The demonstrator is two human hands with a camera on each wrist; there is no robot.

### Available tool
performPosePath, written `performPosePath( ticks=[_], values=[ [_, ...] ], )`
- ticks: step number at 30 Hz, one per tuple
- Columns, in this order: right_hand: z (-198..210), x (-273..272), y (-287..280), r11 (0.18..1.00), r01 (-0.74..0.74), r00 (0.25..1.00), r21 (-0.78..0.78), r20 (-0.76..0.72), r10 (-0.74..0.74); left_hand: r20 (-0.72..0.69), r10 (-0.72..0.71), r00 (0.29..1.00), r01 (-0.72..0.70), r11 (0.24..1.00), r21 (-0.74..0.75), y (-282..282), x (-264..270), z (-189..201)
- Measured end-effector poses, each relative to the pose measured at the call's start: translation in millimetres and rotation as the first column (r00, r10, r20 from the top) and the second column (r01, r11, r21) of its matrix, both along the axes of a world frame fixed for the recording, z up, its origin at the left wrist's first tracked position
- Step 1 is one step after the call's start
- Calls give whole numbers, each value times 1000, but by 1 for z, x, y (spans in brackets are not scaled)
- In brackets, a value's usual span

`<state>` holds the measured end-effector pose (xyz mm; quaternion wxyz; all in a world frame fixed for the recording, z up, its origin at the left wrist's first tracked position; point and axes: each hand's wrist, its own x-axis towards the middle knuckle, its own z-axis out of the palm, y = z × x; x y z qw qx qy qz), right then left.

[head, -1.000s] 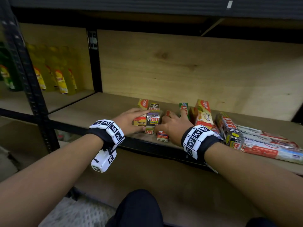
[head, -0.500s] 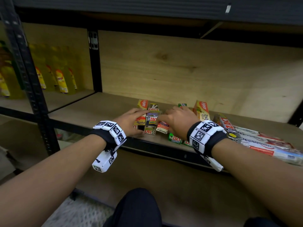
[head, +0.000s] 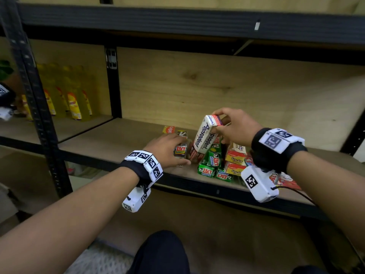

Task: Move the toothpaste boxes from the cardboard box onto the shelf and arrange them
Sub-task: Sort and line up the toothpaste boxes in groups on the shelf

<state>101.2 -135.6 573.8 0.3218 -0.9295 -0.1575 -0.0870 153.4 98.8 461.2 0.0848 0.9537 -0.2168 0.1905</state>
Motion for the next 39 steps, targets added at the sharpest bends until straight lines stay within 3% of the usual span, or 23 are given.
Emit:
performPosePath(
  ticks=[9, 12, 15, 24, 29, 33, 39],
  values=[
    [1, -3, -45, 866, -65, 985, 495, -110, 137, 3, -31, 1000, 31, 995, -90, -28, 2, 9],
    [-2, 0, -61, 782, -79, 972, 618, -128, 199, -26, -111, 994, 103, 973, -209, -32, -1, 12],
    [-5, 0, -76, 707, -95, 953, 701, -142, 269, -123, -236, 964, 170, 901, -399, -37, -5, 18],
    [-8, -7, -82, 606, -141, 946, 783, -74, 316, -252, -399, 882, 119, 705, -699, -40, -4, 33],
    [-19, -9, -62, 458, -73, 969, 886, -45, 242, -236, -384, 893, 88, 662, -744, -46, -7, 32],
    [-22, -4, -50, 475, -4, 992, 880, -57, 116, -243, -416, 876, 110, 664, -739, -49, -11, 30],
    [-24, -6, -45, 524, -14, 991, 852, -57, 119, -222, -480, 848, 131, 597, -791, -52, -27, 63]
  ],
)
